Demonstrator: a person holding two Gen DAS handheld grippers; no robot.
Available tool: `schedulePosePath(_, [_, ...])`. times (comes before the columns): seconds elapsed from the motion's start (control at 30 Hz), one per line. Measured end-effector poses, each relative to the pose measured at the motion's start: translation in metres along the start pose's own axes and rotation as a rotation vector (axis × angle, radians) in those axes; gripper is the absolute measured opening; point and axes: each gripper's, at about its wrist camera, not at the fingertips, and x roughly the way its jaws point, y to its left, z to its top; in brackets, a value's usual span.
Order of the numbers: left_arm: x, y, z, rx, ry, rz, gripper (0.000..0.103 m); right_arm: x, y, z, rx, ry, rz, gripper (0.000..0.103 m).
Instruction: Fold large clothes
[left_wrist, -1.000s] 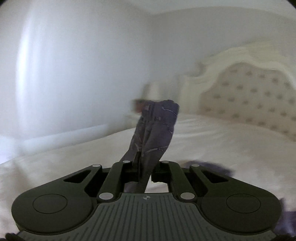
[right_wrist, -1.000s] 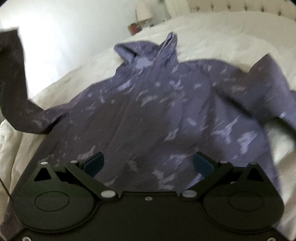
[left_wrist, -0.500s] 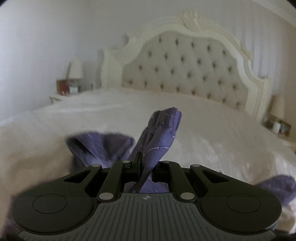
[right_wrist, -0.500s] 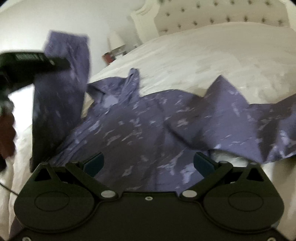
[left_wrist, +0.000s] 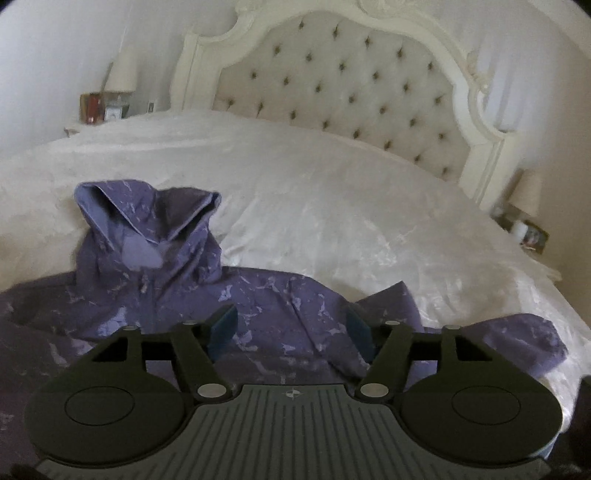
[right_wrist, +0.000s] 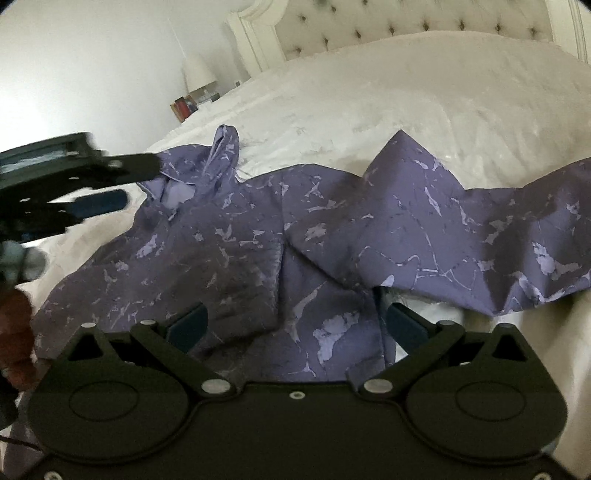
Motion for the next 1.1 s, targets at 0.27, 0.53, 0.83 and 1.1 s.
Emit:
schedulePosePath(0.27, [-0.020, 0.057, -0.033, -0.024, 0.048, 0.262, 0.068, 0.002, 0.001, -0.003, -0.001, -0.012, 0.051, 0.102])
schedulePosePath(0.53, [-0.024, 0.144, -0.079, -0.179, 0.180, 0.446, 0.067, 0.012, 0.018, -0.013, -0.054, -0.029, 0.145, 0.102])
schedulePosePath(0.83, [-0.011, 0.130, -0.083, -0.090, 0.172, 0.463, 0.083, 0.033, 0.031, -0.008, -0.065, 0.029, 0.152, 0.102])
schedulePosePath(1.1, [-0.021, 0.130, -0.087, -0.091, 0.173, 0.447, 0.084, 0.058, 0.042, 0.007, -0.101, 0.095, 0.063, 0.050])
